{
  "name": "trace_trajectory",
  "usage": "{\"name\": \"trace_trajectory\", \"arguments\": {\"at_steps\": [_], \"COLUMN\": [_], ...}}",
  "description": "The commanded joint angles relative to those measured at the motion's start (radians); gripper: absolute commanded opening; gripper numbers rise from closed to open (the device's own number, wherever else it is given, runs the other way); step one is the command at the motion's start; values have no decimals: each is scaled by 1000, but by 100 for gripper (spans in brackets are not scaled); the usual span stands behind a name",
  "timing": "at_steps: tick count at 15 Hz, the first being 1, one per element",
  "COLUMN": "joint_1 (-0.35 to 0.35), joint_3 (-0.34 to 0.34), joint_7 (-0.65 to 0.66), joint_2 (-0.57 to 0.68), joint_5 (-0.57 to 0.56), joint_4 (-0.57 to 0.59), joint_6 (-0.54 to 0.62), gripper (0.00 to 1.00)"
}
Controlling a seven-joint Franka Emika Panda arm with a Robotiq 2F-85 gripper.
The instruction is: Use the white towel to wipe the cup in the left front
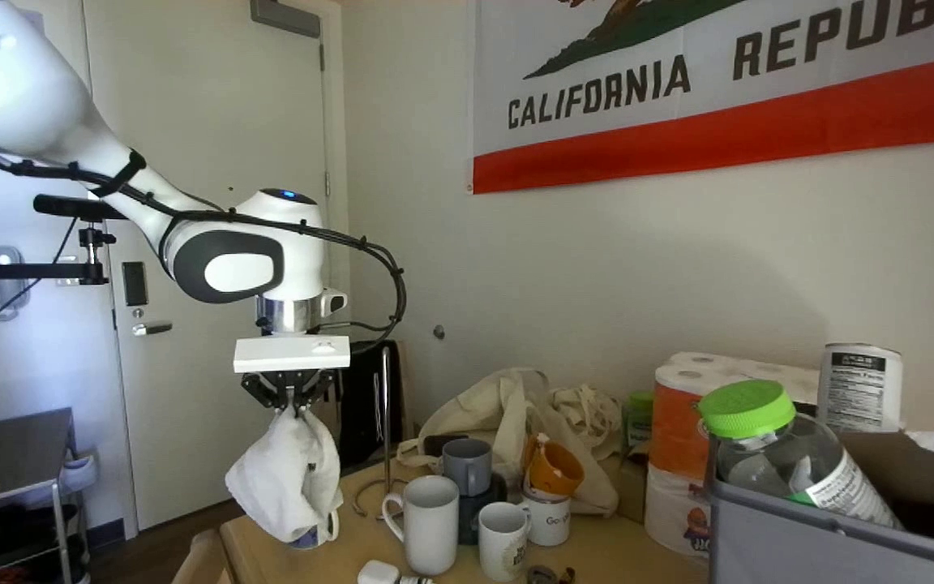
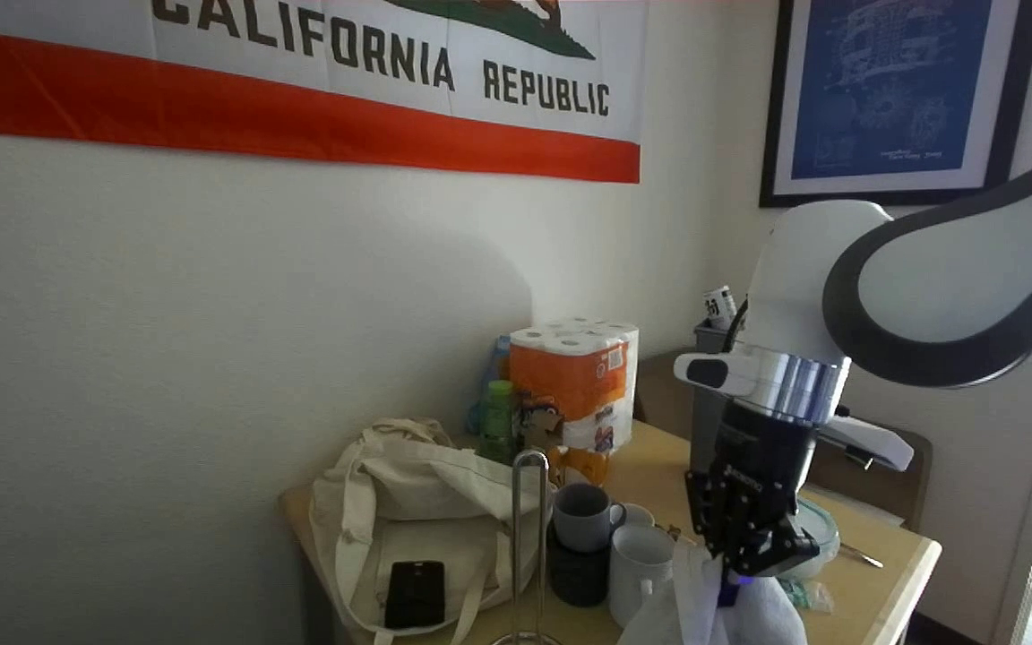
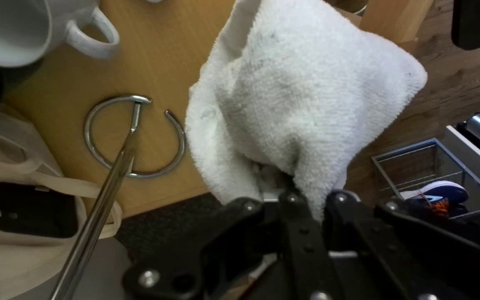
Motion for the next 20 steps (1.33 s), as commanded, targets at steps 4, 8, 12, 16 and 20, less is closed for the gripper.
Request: {"name": "trace_trajectory", "arguments": {"at_steps": [4, 8, 12, 16, 20], "joint_1": [24, 13, -7, -53, -105], "joint_3": [38, 82, 122, 169, 209], "joint_7": [-117, -122, -118, -97, -75], "joint_2": [89, 172, 270, 357, 418], "joint_5": [134, 152, 146, 112, 60], "joint_4": [-7, 2, 24, 50, 72], "joint_6": [89, 225, 348, 401, 427], "gripper": [2, 2, 2, 2, 2]}}
